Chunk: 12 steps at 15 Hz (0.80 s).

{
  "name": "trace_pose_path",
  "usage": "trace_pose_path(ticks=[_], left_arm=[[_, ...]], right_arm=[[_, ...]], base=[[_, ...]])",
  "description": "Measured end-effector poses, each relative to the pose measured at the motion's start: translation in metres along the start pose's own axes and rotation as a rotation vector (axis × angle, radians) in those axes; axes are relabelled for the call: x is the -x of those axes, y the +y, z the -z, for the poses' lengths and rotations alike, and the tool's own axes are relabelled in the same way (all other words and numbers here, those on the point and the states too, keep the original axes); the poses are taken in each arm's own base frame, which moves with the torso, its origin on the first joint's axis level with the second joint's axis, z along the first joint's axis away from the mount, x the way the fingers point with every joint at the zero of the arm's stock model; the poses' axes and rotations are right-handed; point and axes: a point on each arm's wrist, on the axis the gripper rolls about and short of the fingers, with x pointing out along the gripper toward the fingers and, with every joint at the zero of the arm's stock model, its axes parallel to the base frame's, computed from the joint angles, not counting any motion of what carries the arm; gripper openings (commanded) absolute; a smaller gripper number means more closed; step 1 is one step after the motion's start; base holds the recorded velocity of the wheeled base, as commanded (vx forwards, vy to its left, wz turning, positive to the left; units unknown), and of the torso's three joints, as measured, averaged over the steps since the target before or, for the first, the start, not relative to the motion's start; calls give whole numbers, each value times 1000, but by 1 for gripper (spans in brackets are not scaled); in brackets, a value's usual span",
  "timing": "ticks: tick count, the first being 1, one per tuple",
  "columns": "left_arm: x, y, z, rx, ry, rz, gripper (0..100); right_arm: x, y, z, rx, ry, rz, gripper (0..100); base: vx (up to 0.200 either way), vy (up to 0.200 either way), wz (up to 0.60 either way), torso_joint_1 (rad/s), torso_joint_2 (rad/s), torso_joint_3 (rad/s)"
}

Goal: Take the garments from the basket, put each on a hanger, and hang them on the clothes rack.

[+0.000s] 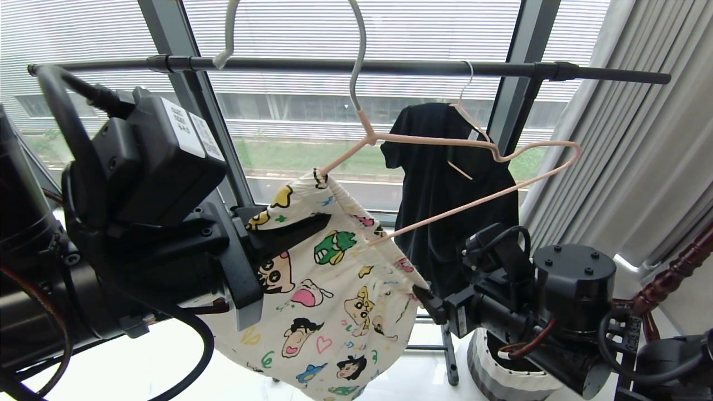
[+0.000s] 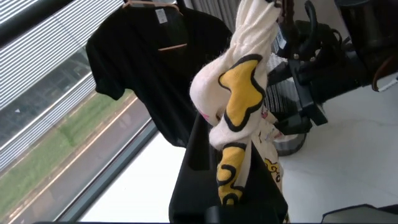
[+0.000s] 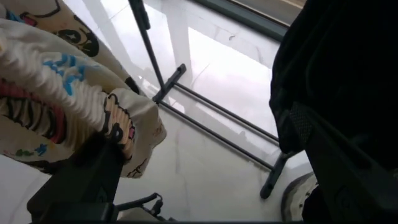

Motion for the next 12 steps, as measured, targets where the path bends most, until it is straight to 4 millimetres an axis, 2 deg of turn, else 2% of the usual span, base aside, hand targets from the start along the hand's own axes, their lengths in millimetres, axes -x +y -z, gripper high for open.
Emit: trace_pose_path(ticks=[3,5,12], left_arm=[[0,6,11,10,48,-35,0],[-1,8,18,16,78,-51,0],[0,12,53,22,239,-81,0]], right_arm=[[-2,-33,-8,64,-45,108,100],[0,-45,-12,68,-60,150,100],[5,-60,-22,78,-109,203,100]], base=[[0,0,0,0,0,0],[0,0,0,0,0,0],[0,0,0,0,0,0]])
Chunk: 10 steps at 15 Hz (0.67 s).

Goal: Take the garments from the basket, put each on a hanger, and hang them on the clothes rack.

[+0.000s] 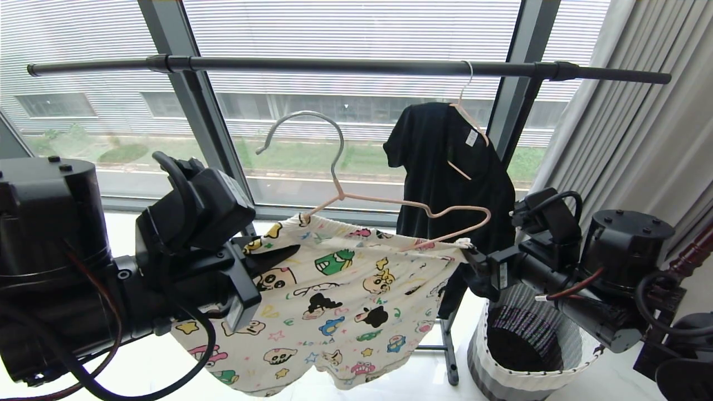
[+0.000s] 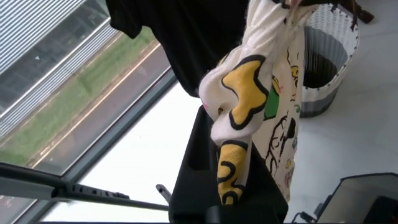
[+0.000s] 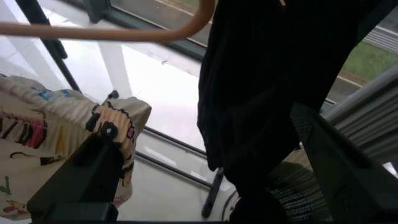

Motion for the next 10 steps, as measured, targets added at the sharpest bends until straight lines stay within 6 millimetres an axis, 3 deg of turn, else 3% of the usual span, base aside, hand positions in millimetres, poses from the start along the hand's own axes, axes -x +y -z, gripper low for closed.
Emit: trace_pose_path(ticks=[10], left_arm=[[0,-6,20,-31,76,15,0]], right_arm=[[-4,-23,0,7,-4,74,100]], base=[[0,0,0,0,0,0]])
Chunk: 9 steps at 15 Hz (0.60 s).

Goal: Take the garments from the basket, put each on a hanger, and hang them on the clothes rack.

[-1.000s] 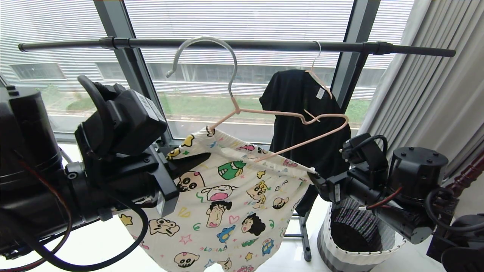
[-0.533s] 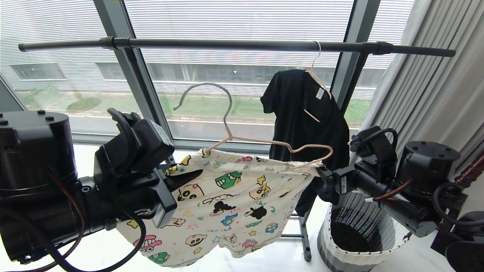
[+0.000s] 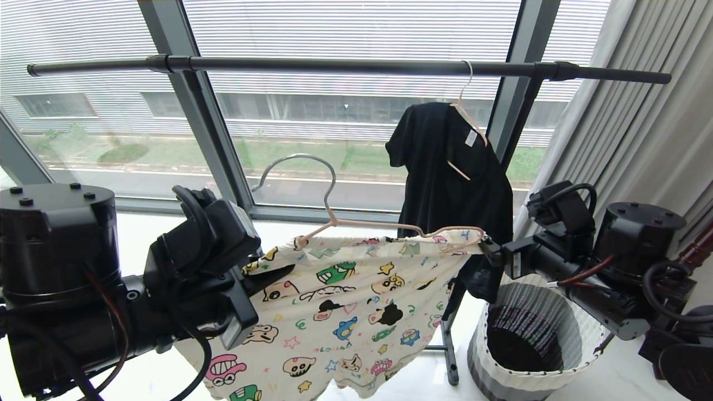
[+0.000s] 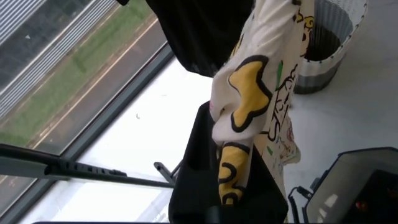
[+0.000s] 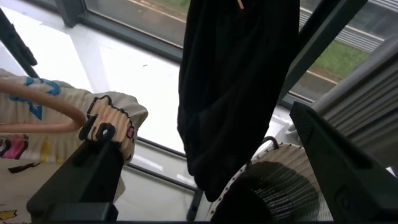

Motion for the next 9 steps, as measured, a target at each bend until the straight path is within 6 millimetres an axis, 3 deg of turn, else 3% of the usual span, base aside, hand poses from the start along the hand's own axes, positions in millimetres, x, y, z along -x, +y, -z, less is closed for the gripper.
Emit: trace_pose_path(ticks=[7,9], left_arm=[[1,-8,11,-14,36,24,0],[-2,-12,21,-10,120,-18,0]], right_arm=[[-2,-9,-7,-6,-30,16,100],[1,-10,-13,8,-49,4,100]], base=[[0,0,0,0,0,0],[0,0,0,0,0,0]])
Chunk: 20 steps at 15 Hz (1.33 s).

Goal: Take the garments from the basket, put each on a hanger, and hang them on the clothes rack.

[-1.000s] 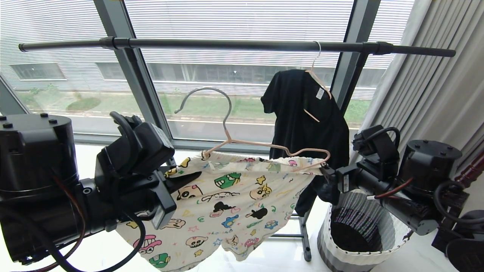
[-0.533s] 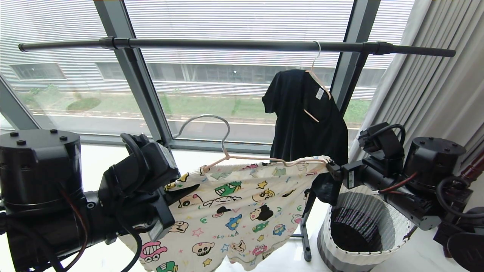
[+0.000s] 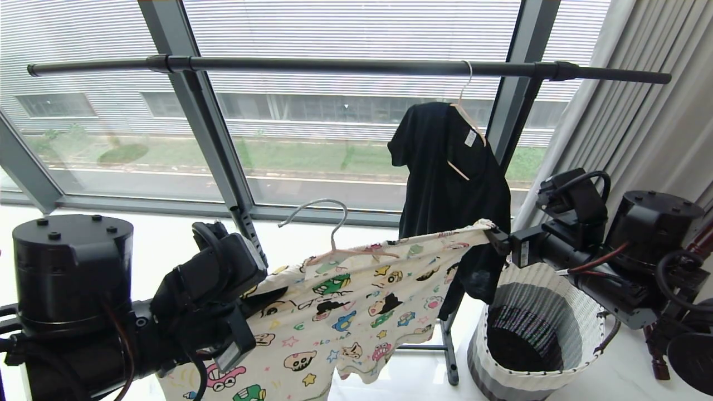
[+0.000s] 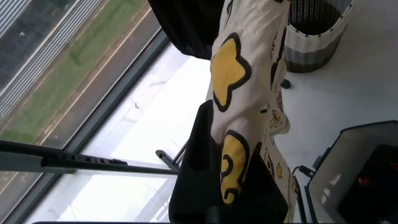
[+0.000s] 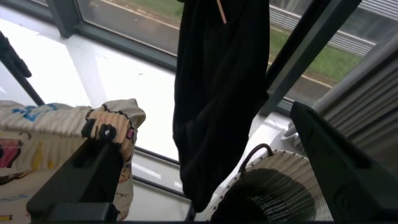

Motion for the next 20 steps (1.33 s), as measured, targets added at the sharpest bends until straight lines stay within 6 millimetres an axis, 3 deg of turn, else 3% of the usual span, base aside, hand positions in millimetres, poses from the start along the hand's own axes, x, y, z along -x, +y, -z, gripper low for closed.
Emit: trace_pose_path(ticks=[3,6,9,12,15,18,20], left_arm=[[-12,3,3,8,62,-37,0],[-20,14,1,26,73,-66,0],[-20,18,-1,61,42,-47,0],[-16,18,-8,138,-39,27,0],[-12,10,-22,228,-110,96,0],[-10,-8,-34,194,-153,177,0],[-12,-22,-42,164,-172,240,0]], right_arm=[[12,11,-6,30,3,-76,100],[33,25,-10,95,64,-321,100],[62,28,-15,141,142,-534,100],[84,26,-30,175,122,-602,100],[89,22,-47,220,116,-614,100],[86,22,-72,313,68,-682,100],[83,24,-79,403,56,-783,100]], base=[[0,0,0,0,0,0],[0,0,0,0,0,0],[0,0,0,0,0,0],[0,0,0,0,0,0],[0,0,0,0,0,0],[0,0,0,0,0,0],[0,0,0,0,0,0]])
